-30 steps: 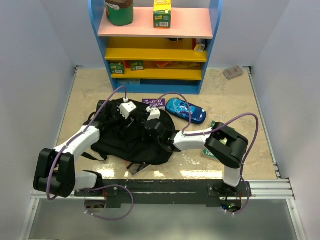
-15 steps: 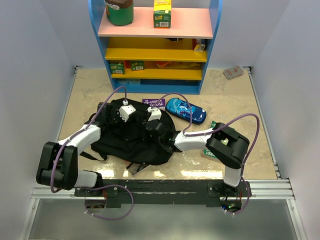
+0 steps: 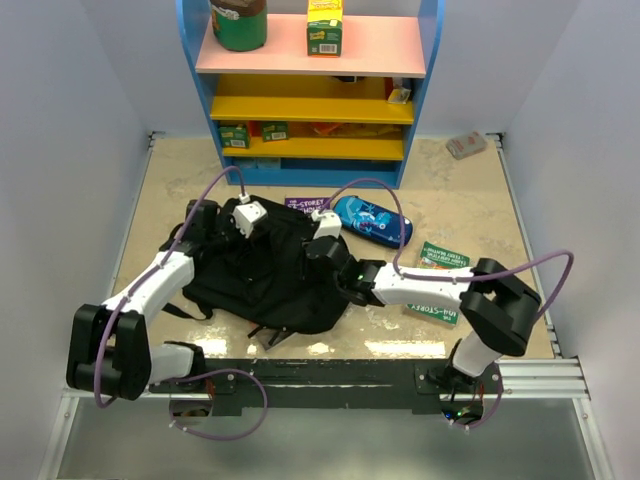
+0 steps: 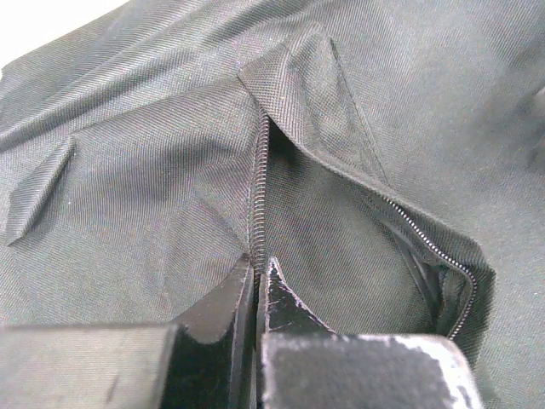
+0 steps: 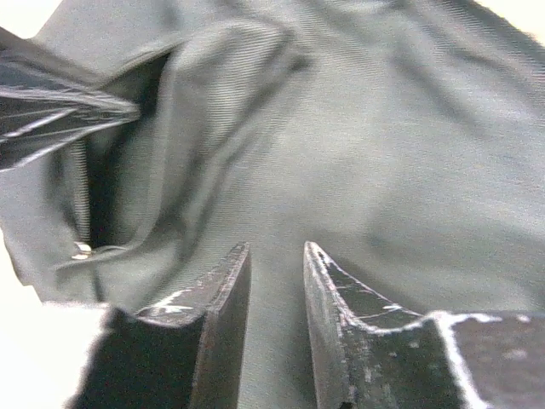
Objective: Pack the student bag
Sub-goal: Pick up the personal item from the center of the board.
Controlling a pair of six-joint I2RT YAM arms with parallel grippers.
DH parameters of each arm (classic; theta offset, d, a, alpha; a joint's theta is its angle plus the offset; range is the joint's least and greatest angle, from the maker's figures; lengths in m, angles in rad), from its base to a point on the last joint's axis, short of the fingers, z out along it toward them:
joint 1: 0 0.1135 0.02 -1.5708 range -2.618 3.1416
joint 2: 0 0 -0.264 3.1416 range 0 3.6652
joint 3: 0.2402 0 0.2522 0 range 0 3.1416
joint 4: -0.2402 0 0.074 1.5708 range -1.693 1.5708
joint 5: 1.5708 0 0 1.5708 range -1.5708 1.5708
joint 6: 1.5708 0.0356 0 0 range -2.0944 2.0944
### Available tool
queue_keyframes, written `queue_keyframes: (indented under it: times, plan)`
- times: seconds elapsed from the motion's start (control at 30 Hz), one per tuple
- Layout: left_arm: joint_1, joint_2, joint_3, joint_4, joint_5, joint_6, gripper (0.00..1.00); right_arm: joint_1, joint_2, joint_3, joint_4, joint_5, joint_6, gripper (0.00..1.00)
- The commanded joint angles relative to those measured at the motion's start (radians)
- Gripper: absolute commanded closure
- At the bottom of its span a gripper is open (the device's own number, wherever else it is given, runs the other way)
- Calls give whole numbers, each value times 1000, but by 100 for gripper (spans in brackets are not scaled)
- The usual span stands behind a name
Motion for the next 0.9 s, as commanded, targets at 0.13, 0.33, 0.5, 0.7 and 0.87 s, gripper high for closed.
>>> queue_keyframes:
  times: [0.13,0.33,0.5,0.7,0.87]
  plan:
    - [14,-44,38,-5,-13,-21,100,-61,-280,-135,-282,207,123,25]
    - [14,-61,44,-14,-22,-24,100,-211,-443,-221,-583,269,233,17]
    - [12,-62,53,-26,-21,-24,100,-260,-402,-222,-651,263,259,13]
    - [11,-70,67,-52,-30,-7,100,-279,-353,-236,-611,237,300,13]
    - [9,-64,71,-61,-18,-7,100,-299,-239,-262,-539,212,317,14]
